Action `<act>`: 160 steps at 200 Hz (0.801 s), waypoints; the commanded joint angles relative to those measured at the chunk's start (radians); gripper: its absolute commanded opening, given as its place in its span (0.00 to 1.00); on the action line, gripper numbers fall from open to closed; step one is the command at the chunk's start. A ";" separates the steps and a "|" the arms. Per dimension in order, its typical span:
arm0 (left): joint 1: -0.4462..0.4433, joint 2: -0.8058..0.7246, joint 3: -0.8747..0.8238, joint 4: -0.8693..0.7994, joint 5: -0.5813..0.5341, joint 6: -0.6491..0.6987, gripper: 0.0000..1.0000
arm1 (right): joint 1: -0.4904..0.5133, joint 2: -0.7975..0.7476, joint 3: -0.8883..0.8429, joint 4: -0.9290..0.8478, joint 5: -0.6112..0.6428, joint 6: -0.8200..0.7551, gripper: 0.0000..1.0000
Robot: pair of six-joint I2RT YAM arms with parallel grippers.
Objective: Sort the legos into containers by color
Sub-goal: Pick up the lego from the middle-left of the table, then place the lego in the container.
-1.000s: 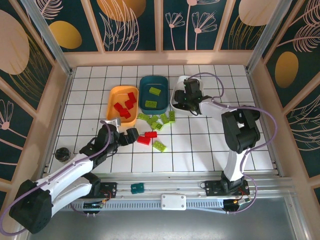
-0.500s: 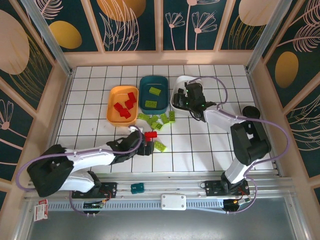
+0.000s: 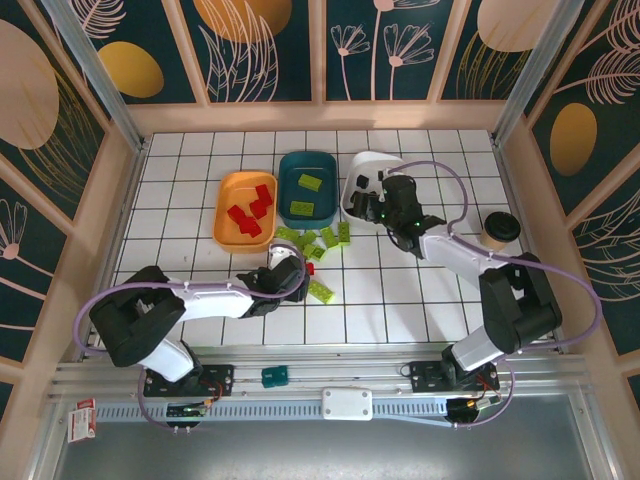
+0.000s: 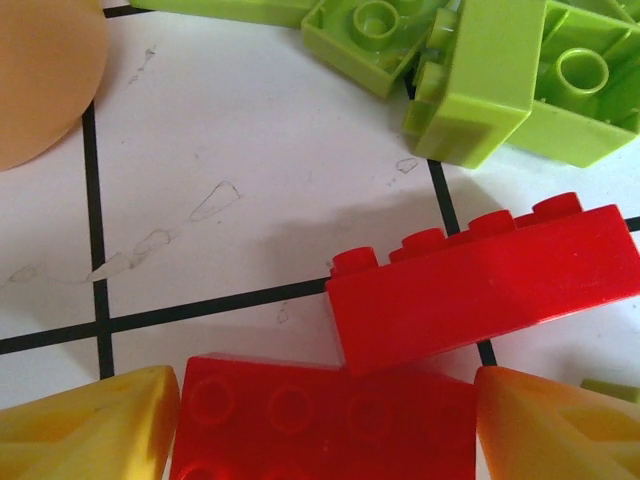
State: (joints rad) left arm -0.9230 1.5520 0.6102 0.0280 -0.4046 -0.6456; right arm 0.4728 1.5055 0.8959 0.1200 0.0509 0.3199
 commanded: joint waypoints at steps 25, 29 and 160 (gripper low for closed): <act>-0.003 -0.009 -0.023 -0.025 0.041 -0.023 0.60 | -0.003 -0.052 -0.030 0.033 0.003 0.003 0.62; -0.004 -0.020 -0.026 -0.026 0.045 -0.025 0.58 | -0.003 -0.055 -0.032 0.036 0.003 0.005 0.62; 0.500 -0.214 0.245 -0.058 0.191 0.058 0.54 | 0.113 -0.145 -0.152 0.054 0.025 0.046 0.62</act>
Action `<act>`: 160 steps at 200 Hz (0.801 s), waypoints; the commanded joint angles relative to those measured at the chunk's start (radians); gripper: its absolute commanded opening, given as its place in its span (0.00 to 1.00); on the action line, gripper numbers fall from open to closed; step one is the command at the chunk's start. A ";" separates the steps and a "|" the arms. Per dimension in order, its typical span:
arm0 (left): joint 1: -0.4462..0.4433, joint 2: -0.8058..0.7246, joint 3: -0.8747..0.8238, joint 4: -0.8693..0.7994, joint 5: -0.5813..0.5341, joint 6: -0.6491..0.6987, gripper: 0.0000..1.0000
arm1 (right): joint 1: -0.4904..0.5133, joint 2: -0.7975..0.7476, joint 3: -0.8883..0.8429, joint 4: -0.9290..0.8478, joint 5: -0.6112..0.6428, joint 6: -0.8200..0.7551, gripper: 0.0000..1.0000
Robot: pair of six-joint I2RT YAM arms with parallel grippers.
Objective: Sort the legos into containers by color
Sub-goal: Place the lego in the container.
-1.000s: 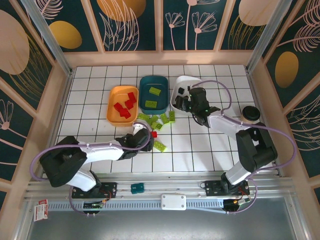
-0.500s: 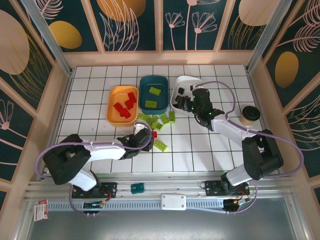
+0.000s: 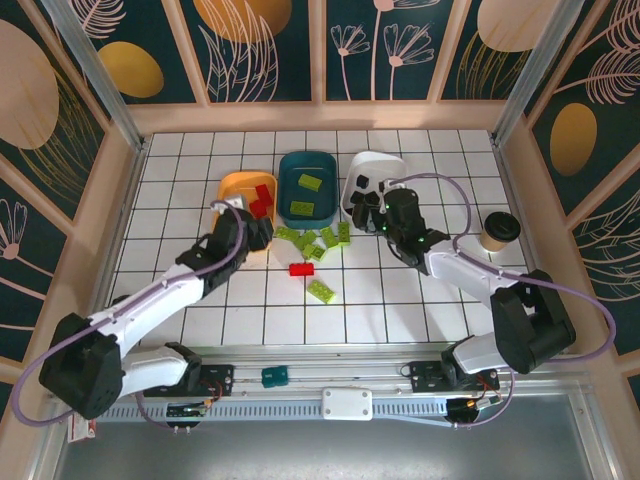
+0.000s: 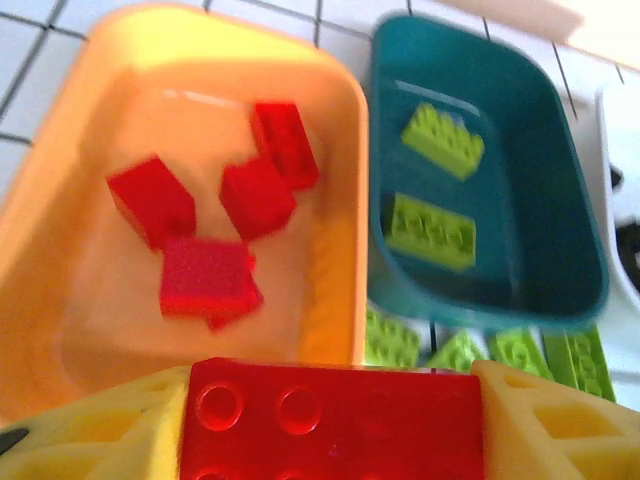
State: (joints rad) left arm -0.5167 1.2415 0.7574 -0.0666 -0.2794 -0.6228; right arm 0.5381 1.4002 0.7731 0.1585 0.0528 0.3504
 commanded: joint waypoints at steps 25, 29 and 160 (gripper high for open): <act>0.194 0.260 0.210 0.053 0.109 0.043 0.54 | 0.120 -0.072 -0.073 0.000 0.050 0.018 0.62; 0.203 0.289 0.247 0.049 0.111 0.044 0.54 | 0.130 -0.077 -0.080 0.000 0.050 0.021 0.62; 0.262 0.598 0.527 -0.004 0.156 0.010 0.89 | 0.418 -0.047 -0.174 0.066 0.097 0.107 0.67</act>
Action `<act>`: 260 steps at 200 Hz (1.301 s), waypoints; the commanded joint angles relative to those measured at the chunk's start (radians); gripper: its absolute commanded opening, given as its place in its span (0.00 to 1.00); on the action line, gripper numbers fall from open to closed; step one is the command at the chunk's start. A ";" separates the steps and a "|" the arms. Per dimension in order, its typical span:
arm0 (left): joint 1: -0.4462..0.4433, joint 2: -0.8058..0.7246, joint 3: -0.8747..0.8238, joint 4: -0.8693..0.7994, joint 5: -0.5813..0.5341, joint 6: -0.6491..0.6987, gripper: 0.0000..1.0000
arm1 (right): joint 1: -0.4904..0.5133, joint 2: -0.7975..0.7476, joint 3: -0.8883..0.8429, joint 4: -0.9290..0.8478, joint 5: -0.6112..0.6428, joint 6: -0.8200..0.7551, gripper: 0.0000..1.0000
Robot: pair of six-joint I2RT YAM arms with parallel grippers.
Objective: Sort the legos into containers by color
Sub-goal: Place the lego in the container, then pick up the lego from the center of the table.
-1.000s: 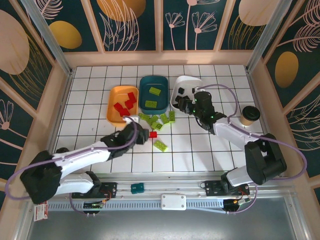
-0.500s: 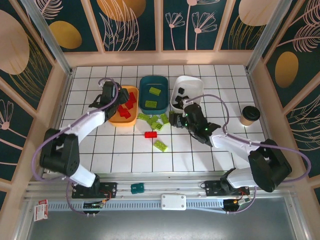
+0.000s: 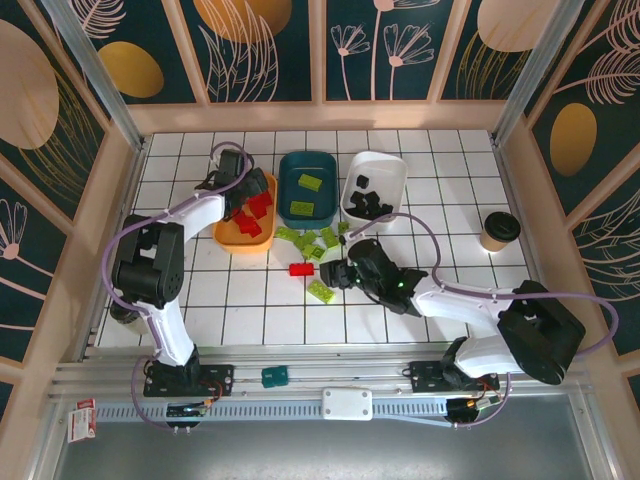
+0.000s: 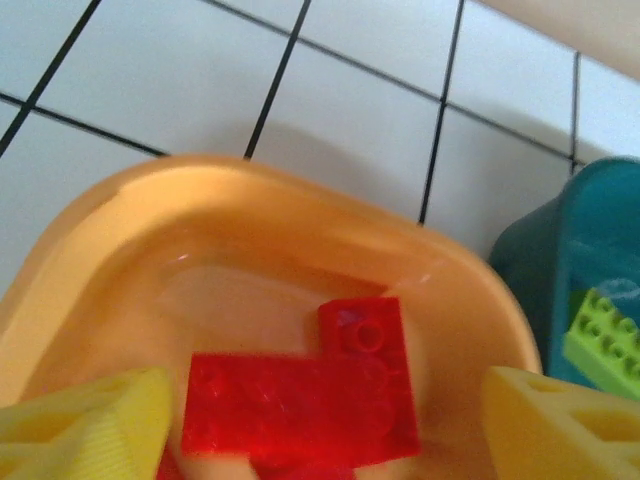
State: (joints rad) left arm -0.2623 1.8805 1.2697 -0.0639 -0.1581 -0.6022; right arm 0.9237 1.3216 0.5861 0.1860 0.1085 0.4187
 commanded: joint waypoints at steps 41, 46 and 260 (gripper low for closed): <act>-0.008 -0.294 -0.173 0.093 0.129 -0.063 0.99 | 0.084 0.168 0.089 0.075 0.083 0.097 0.73; -0.014 -0.331 -0.205 0.105 0.134 -0.069 0.99 | 0.089 0.188 0.103 0.081 0.090 0.103 0.74; -0.093 -0.954 -0.734 0.076 0.096 -0.147 0.99 | 0.177 0.601 0.442 -0.117 0.295 0.208 0.78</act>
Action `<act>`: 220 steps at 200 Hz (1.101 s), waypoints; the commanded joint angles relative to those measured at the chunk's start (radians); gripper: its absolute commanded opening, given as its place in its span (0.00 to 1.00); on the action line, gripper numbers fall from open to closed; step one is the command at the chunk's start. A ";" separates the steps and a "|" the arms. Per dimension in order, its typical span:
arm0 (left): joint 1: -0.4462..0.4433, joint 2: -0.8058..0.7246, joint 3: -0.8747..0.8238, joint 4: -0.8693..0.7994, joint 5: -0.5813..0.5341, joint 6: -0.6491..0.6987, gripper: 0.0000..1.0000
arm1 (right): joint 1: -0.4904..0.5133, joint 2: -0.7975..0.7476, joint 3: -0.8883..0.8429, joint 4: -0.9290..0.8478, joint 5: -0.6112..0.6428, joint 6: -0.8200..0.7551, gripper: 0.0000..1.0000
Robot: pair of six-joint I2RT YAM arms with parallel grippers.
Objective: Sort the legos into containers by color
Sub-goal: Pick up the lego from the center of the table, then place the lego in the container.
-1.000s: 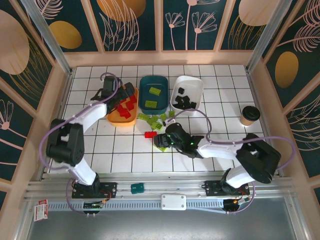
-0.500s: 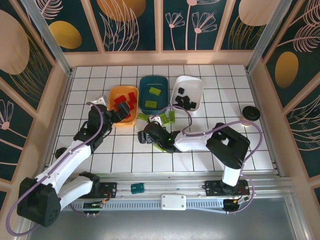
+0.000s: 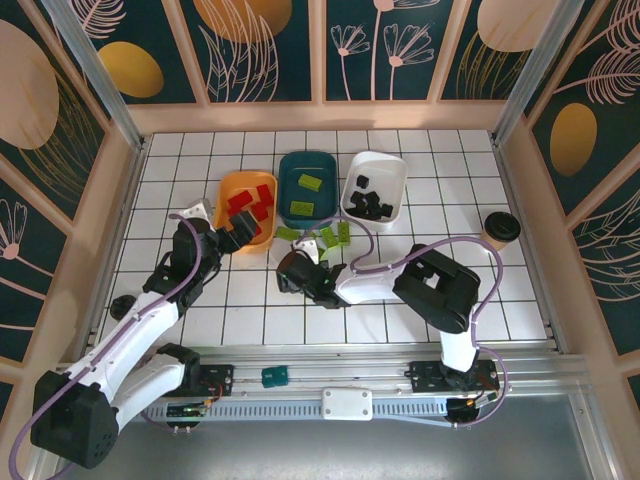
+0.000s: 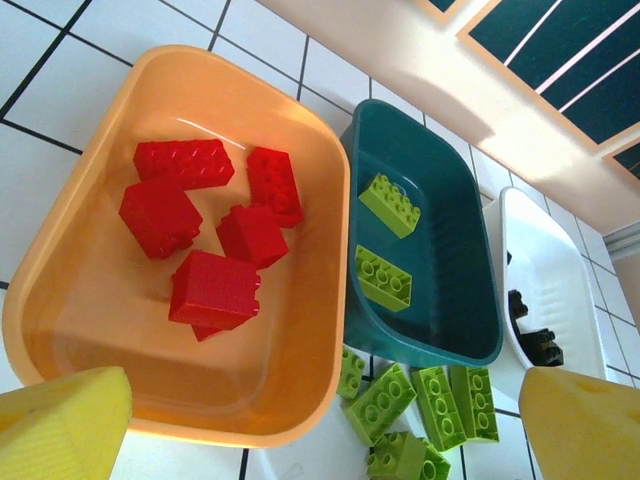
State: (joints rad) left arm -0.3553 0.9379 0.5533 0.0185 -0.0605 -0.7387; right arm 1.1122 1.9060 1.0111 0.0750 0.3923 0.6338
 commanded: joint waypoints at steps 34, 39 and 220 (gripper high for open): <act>0.001 -0.026 -0.022 -0.026 0.001 -0.006 0.99 | -0.011 -0.025 -0.015 0.051 0.000 -0.060 0.66; 0.000 -0.031 -0.024 -0.030 0.001 -0.007 0.99 | -0.011 -0.040 -0.023 0.065 -0.004 -0.068 0.64; 0.001 -0.293 -0.065 -0.217 -0.099 -0.036 0.99 | -0.262 0.335 0.762 0.044 -0.632 -0.360 0.75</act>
State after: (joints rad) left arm -0.3553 0.6487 0.4934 -0.1616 -0.1623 -0.7647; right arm 0.8597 2.1521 1.6268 0.1879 -0.1349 0.3126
